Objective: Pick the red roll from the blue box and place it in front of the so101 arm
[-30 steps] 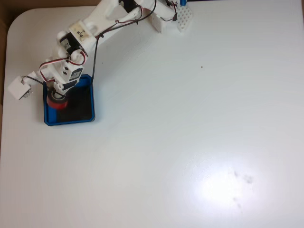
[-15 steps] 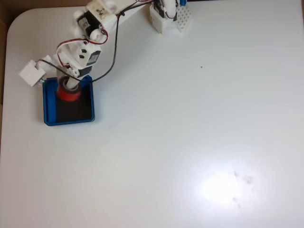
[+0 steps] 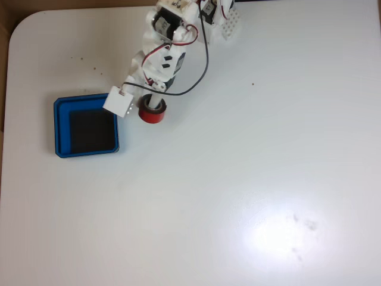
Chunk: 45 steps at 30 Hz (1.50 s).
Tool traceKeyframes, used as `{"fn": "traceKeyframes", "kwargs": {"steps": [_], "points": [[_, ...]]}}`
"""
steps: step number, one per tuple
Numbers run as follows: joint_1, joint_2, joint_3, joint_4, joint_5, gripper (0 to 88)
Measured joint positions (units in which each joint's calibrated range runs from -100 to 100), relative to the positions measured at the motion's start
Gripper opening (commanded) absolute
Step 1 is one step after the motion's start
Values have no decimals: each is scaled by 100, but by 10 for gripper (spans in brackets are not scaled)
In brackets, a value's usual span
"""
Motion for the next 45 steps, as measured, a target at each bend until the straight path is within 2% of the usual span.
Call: {"fn": "traceKeyframes", "kwargs": {"steps": [6,20,25,45], "points": [[-831,-576,816,0,0,7],[-2444,-644,1695,0,0,7],[-2682,-644,1901,0,0,7],[-2672,-542,2224,0,0,7]]}}
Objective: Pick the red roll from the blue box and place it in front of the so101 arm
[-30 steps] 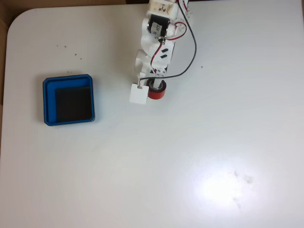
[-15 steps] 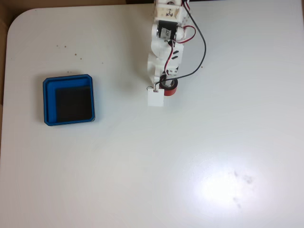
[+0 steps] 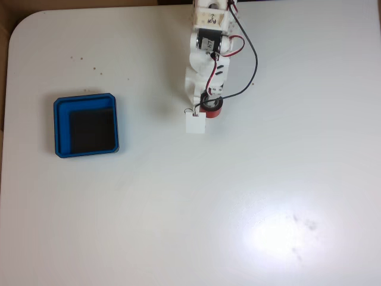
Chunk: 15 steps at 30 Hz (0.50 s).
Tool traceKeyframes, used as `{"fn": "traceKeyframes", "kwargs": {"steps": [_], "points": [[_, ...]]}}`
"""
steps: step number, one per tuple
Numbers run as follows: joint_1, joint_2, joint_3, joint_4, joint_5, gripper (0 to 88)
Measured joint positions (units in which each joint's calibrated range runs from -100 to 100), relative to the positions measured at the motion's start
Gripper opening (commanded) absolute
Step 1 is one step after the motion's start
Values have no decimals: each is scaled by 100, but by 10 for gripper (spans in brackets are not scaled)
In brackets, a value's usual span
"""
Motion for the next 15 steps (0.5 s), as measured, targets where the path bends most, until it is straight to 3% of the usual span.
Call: {"fn": "traceKeyframes", "kwargs": {"steps": [15], "points": [[0,288,9,0,0,7]]}}
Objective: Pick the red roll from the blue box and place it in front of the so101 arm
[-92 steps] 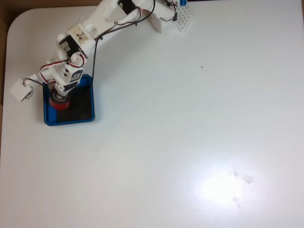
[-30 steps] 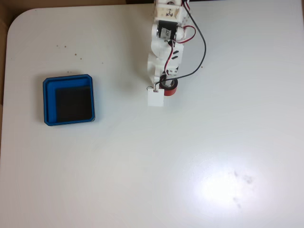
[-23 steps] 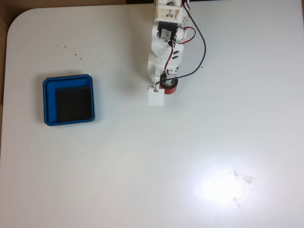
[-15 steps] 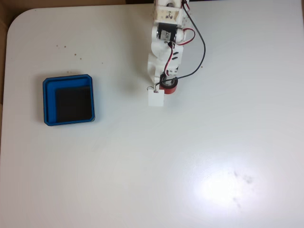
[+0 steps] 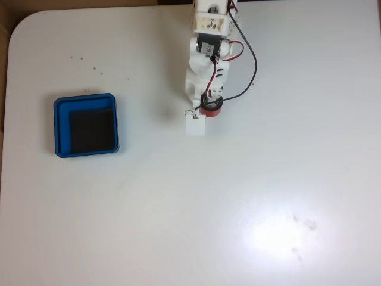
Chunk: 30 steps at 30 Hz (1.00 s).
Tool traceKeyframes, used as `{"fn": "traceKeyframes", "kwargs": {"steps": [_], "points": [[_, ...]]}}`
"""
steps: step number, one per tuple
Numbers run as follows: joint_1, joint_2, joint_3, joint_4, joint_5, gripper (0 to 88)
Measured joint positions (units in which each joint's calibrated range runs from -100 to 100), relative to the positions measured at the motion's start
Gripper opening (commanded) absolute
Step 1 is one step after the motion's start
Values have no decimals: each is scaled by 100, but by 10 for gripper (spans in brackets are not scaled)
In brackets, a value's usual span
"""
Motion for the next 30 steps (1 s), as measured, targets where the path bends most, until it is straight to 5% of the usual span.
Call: {"fn": "traceKeyframes", "kwargs": {"steps": [21,30], "points": [[0,152,251,0,-8,8],[0,169,251,0,-8,73]]}}
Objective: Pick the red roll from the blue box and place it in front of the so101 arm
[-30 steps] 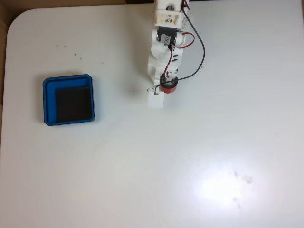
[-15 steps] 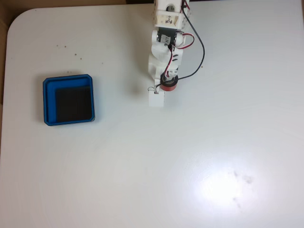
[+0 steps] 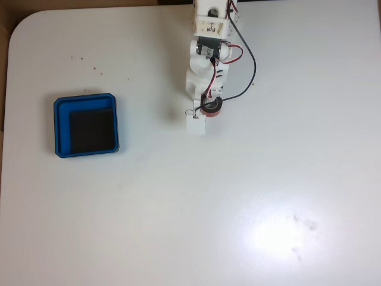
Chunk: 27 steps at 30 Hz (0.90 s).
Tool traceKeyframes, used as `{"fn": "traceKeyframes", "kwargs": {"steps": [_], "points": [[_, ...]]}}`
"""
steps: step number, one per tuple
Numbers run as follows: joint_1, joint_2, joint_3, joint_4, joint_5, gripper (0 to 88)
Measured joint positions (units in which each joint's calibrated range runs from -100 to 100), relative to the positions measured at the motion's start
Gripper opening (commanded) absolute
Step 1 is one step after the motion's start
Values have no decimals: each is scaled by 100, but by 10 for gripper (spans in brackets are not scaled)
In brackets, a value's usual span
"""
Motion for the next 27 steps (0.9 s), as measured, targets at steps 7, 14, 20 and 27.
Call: {"fn": "traceKeyframes", "kwargs": {"steps": [7,14,20,27], "points": [[10,-161,0,0,0,73],[10,-1634,269,0,0,73],[10,-3362,1381,0,0,73],[10,-5191,2413,0,8,73]]}}
